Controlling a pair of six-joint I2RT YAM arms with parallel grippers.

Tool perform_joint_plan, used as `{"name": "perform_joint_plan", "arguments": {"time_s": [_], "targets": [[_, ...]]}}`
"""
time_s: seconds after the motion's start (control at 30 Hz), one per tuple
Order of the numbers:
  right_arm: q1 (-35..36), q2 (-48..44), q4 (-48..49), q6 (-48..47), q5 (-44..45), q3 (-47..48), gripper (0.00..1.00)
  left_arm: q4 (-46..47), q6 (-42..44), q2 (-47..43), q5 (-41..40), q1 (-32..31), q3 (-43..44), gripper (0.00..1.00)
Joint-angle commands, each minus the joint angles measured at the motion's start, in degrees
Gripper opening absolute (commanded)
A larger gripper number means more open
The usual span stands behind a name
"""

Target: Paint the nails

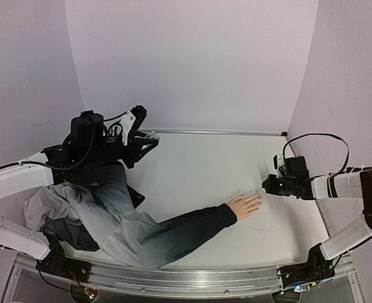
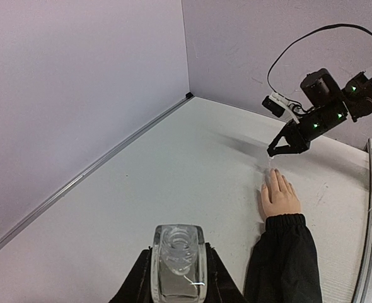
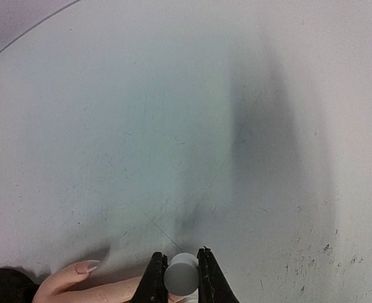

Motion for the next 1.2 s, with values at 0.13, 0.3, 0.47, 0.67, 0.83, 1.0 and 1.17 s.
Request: {"name": "perform_joint_plan", "arguments": {"time_s": [0.13,0.3,0.47,0.67,0.83,1.0,1.17], "targets": [[-0.16,-5.51,-1.36,-0.21,-2.63,1.28,0.0,3.97,0.41,-2.52,0.31,0.25,0.16,0.0],[-0.11,-8.12,-3.31,-0.32,-8.71,0.98,0.0,3.92,0.04,-2.57,0.76,0.24,0.09,0.0],[-0.11,-7.09,-2.76,-0.81,-7.68,0.01,0.0,3.97,-0.34,-2.41,1.24,0.25,0.35,0.0],[-0.07,-3.75,-2.38,-0.44,-7.26,0.85,0.0,3.95,-0.62,-2.29,1.24,0.25,0.33,0.0],[-0.11,-3.96,-3.01,0.05,-6.23,0.94,0.0,4.0,-0.53,-2.03,1.22,0.25,0.4,0.0],[-0.11,-2.96,-2.46,-0.03,-6.23,0.89,0.0,3.93,-0.31,-2.0,1.24,0.25,0.38,0.0],[-0.12,-1.88,-2.23,-0.19,-6.27,1.29,0.0,3.98,-0.16,-2.15,1.07,0.16,0.3,0.0]]}}
